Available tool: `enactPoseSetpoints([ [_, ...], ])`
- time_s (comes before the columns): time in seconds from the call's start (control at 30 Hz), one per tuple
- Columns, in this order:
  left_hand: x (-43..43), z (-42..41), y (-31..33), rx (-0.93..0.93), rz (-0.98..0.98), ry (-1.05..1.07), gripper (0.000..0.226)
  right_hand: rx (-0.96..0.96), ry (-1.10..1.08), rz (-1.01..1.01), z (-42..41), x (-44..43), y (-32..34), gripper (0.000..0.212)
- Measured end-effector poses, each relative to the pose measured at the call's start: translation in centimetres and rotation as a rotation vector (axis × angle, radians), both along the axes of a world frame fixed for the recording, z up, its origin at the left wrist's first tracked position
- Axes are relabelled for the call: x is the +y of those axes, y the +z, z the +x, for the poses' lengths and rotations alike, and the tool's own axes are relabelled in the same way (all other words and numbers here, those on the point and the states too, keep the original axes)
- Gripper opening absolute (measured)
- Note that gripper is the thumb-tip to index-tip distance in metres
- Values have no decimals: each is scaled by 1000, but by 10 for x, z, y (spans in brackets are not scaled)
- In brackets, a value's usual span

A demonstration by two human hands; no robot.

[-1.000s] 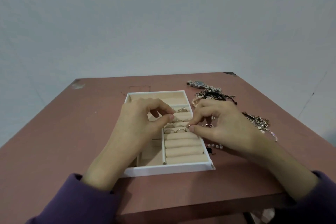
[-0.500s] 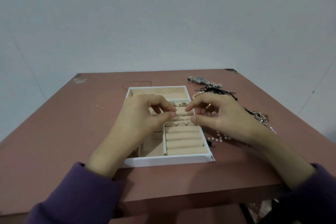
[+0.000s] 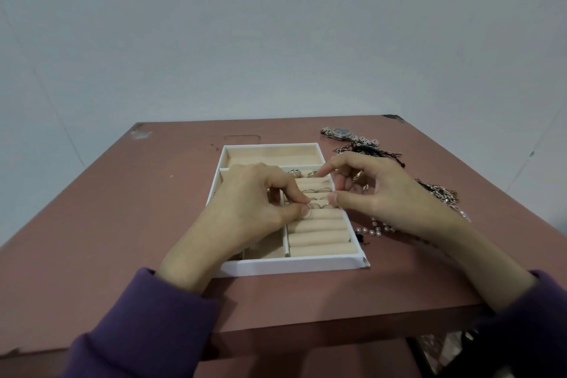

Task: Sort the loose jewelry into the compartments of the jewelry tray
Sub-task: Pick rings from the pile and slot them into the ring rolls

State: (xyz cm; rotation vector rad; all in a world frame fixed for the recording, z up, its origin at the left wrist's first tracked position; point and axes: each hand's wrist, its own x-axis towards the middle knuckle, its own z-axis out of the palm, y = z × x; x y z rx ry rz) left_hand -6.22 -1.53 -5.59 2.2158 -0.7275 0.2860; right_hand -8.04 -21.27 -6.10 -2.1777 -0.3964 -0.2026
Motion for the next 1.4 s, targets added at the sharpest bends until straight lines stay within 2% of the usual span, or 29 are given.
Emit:
enactPoseSetpoints([
  [0.33, 2, -3, -2, 22, 56, -3, 21, -2, 9, 12, 0, 1, 0, 26],
  [0.47, 1, -1, -2, 91, 17, -19, 8, 2, 5, 5, -3, 1, 2, 25],
  [0.67, 0, 0, -2, 120, 8, -1, 11, -3, 5, -13, -5, 3, 4, 23],
  [0.77, 1, -1, -3, 148, 7, -39, 2, -7, 7, -17, -4, 2, 4, 23],
  [0.83, 1, -2, -3, 146, -2, -56, 9, -12, 9, -24, -4, 2, 3, 22],
  [1.0, 1, -2, 0, 76, -77, -7, 17, -179, -41, -46, -4, 4, 2, 7],
  [1.1, 2, -1, 2, 38, -187, 50, 15, -184, 17, -88, -7, 7, 3, 10],
  [1.27, 3, 2, 2, 15, -264, 93, 14, -127, 135, -314, -13, 17, 7, 21],
  [1.4, 3, 1, 2, 21, -272, 76, 14, -77, 152, -343, -13, 19, 12, 15],
])
